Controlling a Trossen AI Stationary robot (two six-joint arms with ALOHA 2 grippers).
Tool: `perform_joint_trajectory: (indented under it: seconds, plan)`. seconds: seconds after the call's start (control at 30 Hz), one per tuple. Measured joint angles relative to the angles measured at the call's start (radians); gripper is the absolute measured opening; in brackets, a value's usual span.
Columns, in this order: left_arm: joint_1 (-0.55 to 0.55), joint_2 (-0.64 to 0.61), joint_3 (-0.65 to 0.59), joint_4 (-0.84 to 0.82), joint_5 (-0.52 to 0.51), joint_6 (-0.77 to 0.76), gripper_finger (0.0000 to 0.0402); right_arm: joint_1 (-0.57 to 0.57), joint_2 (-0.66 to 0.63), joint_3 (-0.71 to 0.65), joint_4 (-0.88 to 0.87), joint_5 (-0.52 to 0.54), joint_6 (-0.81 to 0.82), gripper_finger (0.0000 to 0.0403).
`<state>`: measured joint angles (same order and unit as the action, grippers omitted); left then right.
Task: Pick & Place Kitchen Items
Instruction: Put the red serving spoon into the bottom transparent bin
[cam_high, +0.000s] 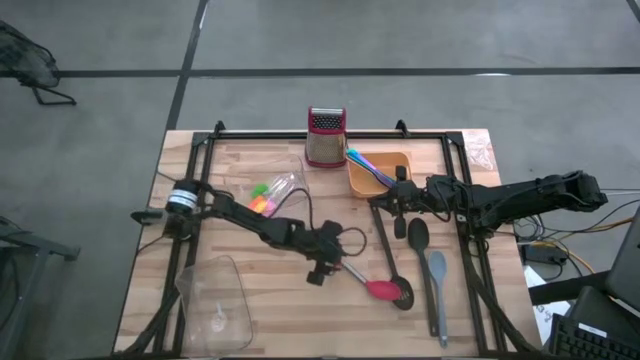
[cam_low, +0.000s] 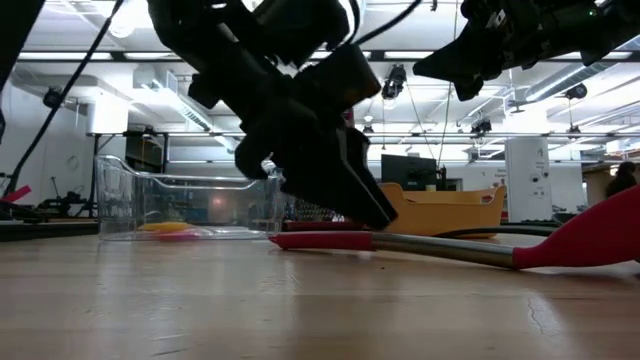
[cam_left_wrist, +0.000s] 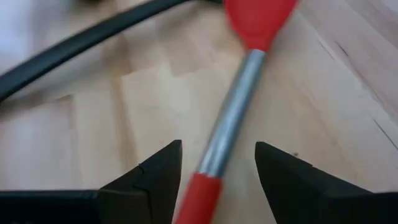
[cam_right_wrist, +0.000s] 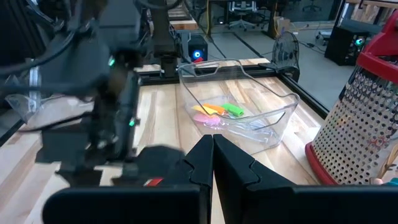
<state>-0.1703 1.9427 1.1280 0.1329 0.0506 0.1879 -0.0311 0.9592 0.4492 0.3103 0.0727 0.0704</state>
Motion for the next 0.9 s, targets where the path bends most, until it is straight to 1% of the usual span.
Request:
perform_joint_trajectory:
  seconds: [0.2, 0.37, 0.47, 0.6, 0.67, 0.7, 0.9]
  plan:
    - [-0.02, 0.078, 0.051, -0.002, -0.001, 0.023, 0.0208, 0.0, 0.0, 0.0, 0.0, 0.0, 0.0, 0.0008]
    - [-0.015, 0.11, 0.07, -0.019, 0.005, 0.02, 0.0201, 0.0, 0.0, 0.0, 0.0, 0.0, 0.0, 0.0008]
    - [-0.015, 0.116, 0.076, -0.039, 0.012, 0.018, 0.0174, 0.0, 0.0, 0.0, 0.0, 0.0, 0.0, 0.0008]
    - [-0.016, 0.105, 0.074, -0.053, 0.01, 0.042, 0.0105, 0.0, 0.0, 0.0, 0.0, 0.0, 0.0, 0.0008]
    - [-0.016, 0.095, 0.072, -0.059, 0.011, 0.077, 0.007, 0.0, 0.0, 0.0, 0.0, 0.0, 0.0, 0.0008]
    - [-0.016, 0.088, 0.071, -0.064, 0.005, 0.09, 0.0062, 0.0, 0.0, 0.0, 0.0, 0.0, 0.0, 0.0008]
    - [-0.019, 0.061, 0.07, -0.122, -0.007, 0.102, 0.0061, 0.0, 0.0, 0.0, -0.001, 0.0, 0.0, 0.0008]
